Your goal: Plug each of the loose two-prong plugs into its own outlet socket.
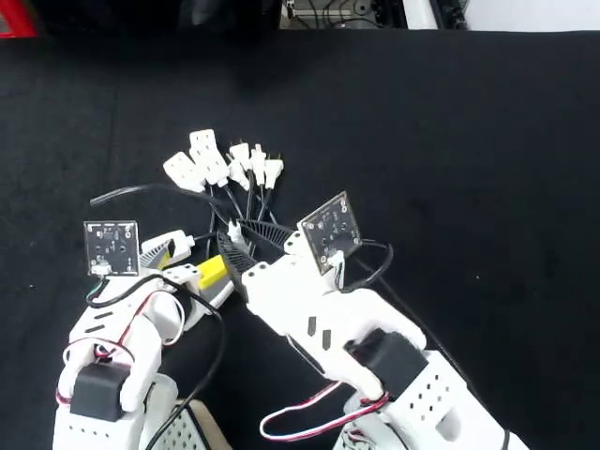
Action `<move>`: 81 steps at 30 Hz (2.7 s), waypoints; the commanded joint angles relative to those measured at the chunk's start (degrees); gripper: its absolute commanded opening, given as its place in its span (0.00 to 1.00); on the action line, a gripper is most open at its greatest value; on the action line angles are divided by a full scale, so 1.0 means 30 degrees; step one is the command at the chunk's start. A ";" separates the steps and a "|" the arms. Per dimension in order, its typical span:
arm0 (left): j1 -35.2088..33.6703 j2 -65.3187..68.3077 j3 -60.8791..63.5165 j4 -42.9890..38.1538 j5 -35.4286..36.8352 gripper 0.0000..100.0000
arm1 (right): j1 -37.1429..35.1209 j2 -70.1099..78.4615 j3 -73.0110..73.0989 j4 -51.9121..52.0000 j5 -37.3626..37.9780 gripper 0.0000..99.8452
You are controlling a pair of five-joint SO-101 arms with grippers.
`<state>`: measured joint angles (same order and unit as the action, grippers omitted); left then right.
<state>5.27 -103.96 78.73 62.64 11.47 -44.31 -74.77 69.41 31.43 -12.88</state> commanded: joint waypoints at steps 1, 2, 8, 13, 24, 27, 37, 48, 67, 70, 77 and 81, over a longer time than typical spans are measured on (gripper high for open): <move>-0.0308 -0.0117 -0.1216 -0.0469 0.0322 0.39 | -0.0440 -0.0249 -0.0044 -0.0293 -0.0059 0.01; -0.0571 -0.0117 -0.1216 -0.0469 0.0352 0.39 | -0.0440 -0.0249 -0.0044 -0.0234 0.0059 0.01; -0.2418 -0.0117 -0.1187 -0.1114 0.0352 0.39 | -0.0469 -0.0220 -0.0777 0.1348 0.0850 0.01; -0.2476 -0.0117 -0.1187 -0.1084 0.0264 0.40 | -0.0498 -0.0190 -0.1040 0.1817 0.1700 0.01; -0.5670 -0.0117 -0.2037 0.3048 -0.5597 0.39 | 0.1055 0.2476 -0.5319 0.6886 0.6125 0.01; -0.7956 -0.0117 -0.1773 0.4044 -0.7385 0.39 | 0.1055 0.6637 -0.6755 0.7238 0.7092 0.01; -1.5106 -0.0117 0.2212 0.4220 -1.0344 0.39 | 0.0410 1.6659 -1.0681 0.7267 0.9026 0.01; -1.7333 -0.0117 0.4674 0.2491 -1.0374 0.39 | -0.0967 2.0147 -1.1092 0.5099 0.8059 0.01; -1.6718 -0.0117 0.4908 0.2462 -1.0432 0.39 | -0.0908 2.1407 -1.0330 0.3370 0.8117 0.01; -1.6718 -0.0117 0.4908 0.2462 -1.0432 0.39 | -0.0996 2.1407 -0.9802 0.3399 0.8000 0.01; -1.6718 -0.0117 0.4938 0.2462 -1.0432 0.39 | -0.0879 2.1377 -0.9626 0.4044 0.7267 0.01; -1.6718 -0.0117 0.4938 0.2462 -1.0432 0.39 | -0.0264 2.1377 -0.9773 0.4513 0.6388 0.01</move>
<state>-45.98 -104.04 93.93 71.16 -19.47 -46.42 -10.59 40.66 43.30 7.60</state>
